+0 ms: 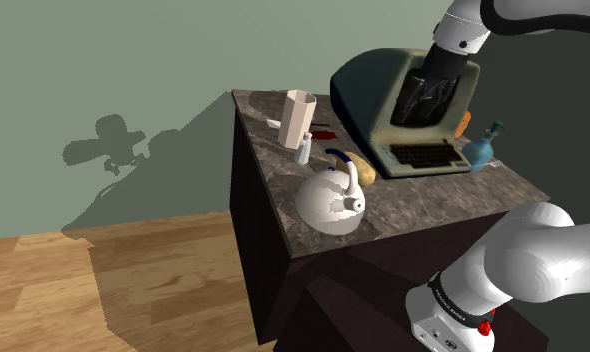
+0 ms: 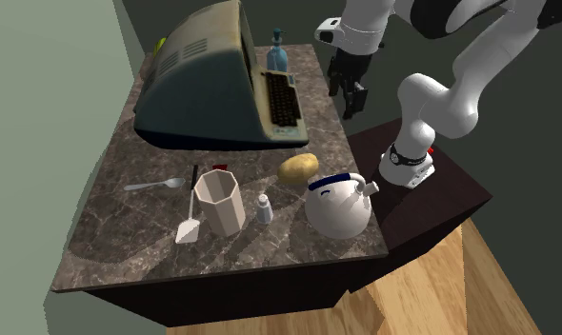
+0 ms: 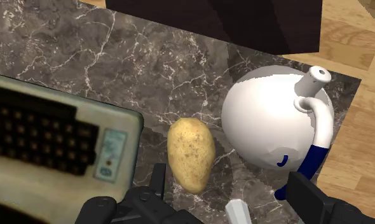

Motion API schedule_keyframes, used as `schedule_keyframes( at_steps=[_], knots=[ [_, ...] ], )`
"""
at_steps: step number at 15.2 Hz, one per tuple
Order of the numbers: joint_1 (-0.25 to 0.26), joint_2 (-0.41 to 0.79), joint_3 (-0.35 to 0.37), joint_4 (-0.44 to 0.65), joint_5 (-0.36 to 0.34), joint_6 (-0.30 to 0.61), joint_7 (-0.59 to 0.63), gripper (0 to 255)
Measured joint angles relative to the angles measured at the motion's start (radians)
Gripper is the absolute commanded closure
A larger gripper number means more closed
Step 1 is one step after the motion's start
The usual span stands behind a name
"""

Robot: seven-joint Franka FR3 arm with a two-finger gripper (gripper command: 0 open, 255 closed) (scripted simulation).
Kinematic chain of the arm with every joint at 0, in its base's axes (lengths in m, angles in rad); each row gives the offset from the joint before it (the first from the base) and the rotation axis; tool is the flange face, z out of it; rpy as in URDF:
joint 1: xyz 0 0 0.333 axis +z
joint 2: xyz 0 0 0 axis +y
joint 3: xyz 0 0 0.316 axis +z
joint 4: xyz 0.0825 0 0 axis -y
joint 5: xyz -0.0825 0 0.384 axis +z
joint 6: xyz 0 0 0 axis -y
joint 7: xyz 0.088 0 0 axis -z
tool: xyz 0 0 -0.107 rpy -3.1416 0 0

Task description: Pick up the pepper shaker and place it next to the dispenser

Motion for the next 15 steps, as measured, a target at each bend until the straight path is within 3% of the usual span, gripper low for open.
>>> schedule_keyframes(
  at_steps=[4, 15],
  knots=[
    [0.004, 0.066, 0.015, 0.007, 0.005, 0.056, 0.029, 0],
    [0.017, 0.459, 0.082, 0.131, 0.001, 0.312, 0.175, 0]
  ],
)
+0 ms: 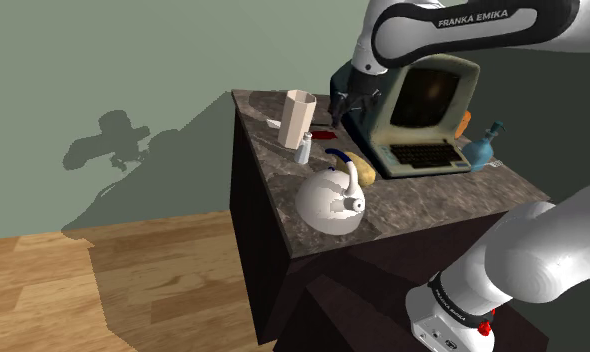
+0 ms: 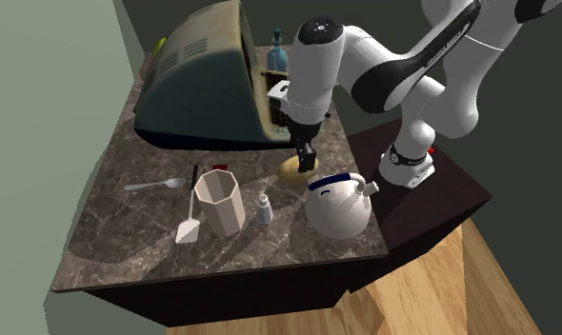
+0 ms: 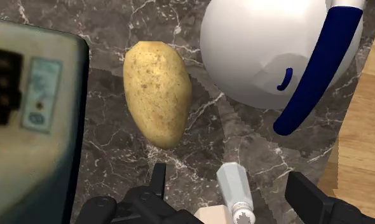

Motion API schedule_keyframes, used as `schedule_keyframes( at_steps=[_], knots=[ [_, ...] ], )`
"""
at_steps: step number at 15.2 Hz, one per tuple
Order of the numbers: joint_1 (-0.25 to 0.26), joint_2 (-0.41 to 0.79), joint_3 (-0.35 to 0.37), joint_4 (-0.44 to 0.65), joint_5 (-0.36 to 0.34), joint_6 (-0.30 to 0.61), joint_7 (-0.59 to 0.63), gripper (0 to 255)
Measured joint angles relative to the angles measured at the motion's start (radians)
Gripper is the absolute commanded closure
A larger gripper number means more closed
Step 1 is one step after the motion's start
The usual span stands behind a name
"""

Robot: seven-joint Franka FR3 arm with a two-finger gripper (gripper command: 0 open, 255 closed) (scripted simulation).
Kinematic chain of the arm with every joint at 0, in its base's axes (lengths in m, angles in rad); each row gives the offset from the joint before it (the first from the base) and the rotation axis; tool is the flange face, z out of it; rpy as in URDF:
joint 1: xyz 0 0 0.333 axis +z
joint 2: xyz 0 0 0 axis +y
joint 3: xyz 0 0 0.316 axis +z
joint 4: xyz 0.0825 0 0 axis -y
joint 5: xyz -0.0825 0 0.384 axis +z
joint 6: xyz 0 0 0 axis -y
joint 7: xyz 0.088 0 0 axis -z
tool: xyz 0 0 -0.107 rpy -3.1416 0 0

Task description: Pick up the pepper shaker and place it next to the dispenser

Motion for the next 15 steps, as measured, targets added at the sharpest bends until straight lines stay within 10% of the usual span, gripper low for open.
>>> schedule_keyframes(
  at_steps=[15],
  knots=[
    [0.015, 0.452, 0.030, 0.278, -0.060, 0.157, 0.149, 0]
  ],
)
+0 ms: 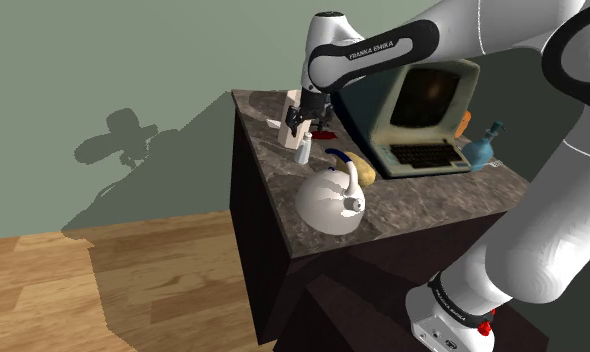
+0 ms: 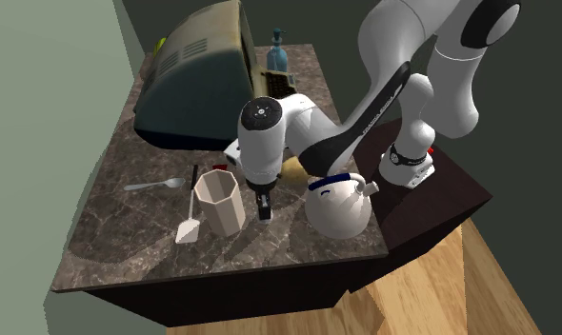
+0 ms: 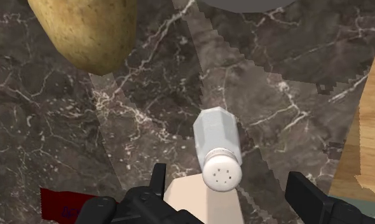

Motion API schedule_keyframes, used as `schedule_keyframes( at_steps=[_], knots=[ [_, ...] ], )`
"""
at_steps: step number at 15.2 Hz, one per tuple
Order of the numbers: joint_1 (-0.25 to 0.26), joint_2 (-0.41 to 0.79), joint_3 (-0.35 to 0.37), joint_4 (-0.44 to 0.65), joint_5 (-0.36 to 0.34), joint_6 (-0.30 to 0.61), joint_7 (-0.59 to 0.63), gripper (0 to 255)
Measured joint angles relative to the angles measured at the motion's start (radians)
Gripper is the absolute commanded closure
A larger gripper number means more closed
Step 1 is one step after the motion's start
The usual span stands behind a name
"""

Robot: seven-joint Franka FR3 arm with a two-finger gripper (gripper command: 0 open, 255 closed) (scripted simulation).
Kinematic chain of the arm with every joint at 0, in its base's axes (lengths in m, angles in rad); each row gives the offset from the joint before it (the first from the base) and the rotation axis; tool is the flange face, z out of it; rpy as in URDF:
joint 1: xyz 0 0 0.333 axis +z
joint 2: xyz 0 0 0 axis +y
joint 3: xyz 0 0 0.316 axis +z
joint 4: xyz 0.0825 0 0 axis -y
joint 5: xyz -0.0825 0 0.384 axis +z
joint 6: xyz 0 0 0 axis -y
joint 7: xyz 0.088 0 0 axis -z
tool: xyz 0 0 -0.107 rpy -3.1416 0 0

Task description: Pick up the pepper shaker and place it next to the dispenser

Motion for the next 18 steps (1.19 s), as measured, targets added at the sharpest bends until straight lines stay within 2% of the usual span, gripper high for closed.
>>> schedule_keyframes(
  at_steps=[4, 10, 11, 18],
  knots=[
    [-0.003, 0.028, -0.003, -0.021, -0.006, 0.049, 0.004, 0],
    [-0.003, 0.032, -0.004, -0.024, -0.007, 0.056, 0.005, 0],
    [-0.003, 0.032, -0.004, -0.024, -0.007, 0.056, 0.005, 255],
    [-0.003, 0.032, -0.004, -0.023, -0.007, 0.056, 0.004, 255]
  ],
)
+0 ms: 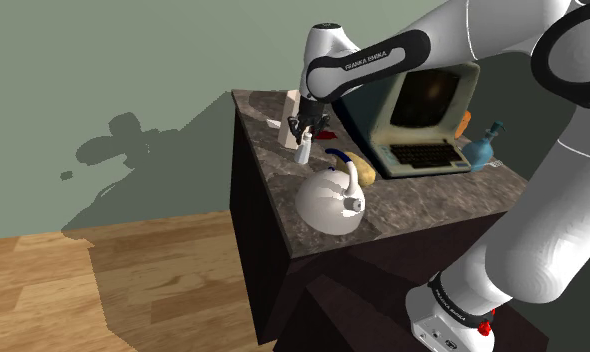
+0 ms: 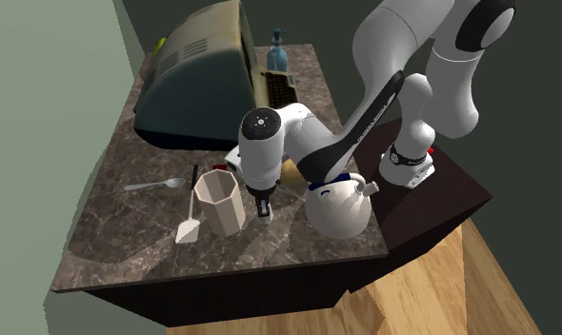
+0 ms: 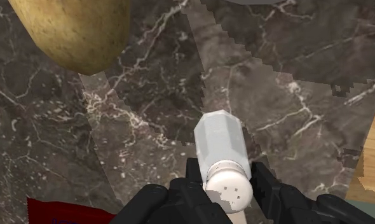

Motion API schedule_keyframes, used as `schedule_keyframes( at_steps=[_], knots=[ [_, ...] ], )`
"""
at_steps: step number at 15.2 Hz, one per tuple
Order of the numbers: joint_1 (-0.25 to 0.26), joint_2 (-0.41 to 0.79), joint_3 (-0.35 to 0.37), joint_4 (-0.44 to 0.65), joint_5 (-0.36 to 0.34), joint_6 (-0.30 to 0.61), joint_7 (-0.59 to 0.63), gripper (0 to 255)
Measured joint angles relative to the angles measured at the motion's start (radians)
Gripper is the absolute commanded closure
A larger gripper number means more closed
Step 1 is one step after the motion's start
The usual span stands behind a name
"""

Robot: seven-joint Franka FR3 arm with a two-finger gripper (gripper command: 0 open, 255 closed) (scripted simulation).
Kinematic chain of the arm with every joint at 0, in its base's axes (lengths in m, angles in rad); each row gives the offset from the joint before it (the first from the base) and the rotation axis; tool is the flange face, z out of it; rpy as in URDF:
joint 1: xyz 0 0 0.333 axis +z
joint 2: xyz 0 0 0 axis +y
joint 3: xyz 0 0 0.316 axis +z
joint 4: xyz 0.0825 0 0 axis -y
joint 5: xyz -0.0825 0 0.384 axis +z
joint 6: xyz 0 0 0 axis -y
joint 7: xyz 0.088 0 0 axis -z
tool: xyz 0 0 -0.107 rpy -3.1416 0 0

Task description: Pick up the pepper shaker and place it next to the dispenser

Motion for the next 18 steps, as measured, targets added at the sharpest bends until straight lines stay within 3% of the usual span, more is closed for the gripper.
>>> schedule_keyframes(
  at_steps=[5, 18],
  knots=[
    [0.001, -0.009, 0.001, 0.006, 0.002, -0.015, -0.002, 255],
    [0.000, -0.079, 0.004, 0.090, 0.019, -0.168, -0.027, 255]
  ],
)
